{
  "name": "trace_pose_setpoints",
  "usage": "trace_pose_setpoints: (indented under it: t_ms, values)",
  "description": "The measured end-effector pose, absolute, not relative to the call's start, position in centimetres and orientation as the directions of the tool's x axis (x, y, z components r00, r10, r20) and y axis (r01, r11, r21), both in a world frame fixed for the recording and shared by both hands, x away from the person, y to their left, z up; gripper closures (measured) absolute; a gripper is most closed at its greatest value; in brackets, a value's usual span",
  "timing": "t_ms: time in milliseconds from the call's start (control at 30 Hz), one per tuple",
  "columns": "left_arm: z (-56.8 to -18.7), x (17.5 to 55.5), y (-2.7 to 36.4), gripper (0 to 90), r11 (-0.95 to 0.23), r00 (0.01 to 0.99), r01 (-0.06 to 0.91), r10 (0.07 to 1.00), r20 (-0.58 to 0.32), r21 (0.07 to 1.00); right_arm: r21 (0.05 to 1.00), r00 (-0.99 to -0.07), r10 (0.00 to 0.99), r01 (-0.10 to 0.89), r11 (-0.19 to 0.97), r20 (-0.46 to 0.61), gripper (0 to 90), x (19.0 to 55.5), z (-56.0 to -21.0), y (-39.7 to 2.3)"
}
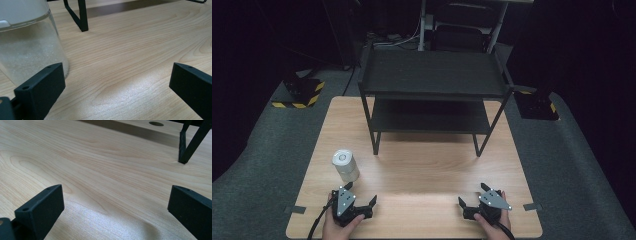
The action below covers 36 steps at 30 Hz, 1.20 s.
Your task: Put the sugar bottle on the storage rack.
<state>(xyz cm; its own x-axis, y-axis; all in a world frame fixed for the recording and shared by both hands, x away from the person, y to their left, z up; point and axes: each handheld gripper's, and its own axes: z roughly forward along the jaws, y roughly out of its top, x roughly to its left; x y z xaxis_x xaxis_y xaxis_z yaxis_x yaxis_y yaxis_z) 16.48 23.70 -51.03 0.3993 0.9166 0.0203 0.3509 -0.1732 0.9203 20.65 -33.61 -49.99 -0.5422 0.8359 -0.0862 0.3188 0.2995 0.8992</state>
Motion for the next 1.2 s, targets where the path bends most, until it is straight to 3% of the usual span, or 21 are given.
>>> trace_pose_setpoints:
  t_ms: [933, 1200]
  values:
    - [-51.3, 16.2, 23.9, 0.5, -0.154, 0.394, 0.339, 0.919, 0.009, 0.928, 0.900, -0.551, 0.831, 0.322, 0.292, -0.073, 0.1, 20.8, -50.0, -33.9]
    - [-51.3, 15.4, 24.2, 1.0, -0.133, 0.389, 0.285, 0.921, 0.012, 0.949, 0.902, -0.553, 0.830, 0.321, 0.290, -0.070, 0.1, 20.9, -50.0, -33.9]
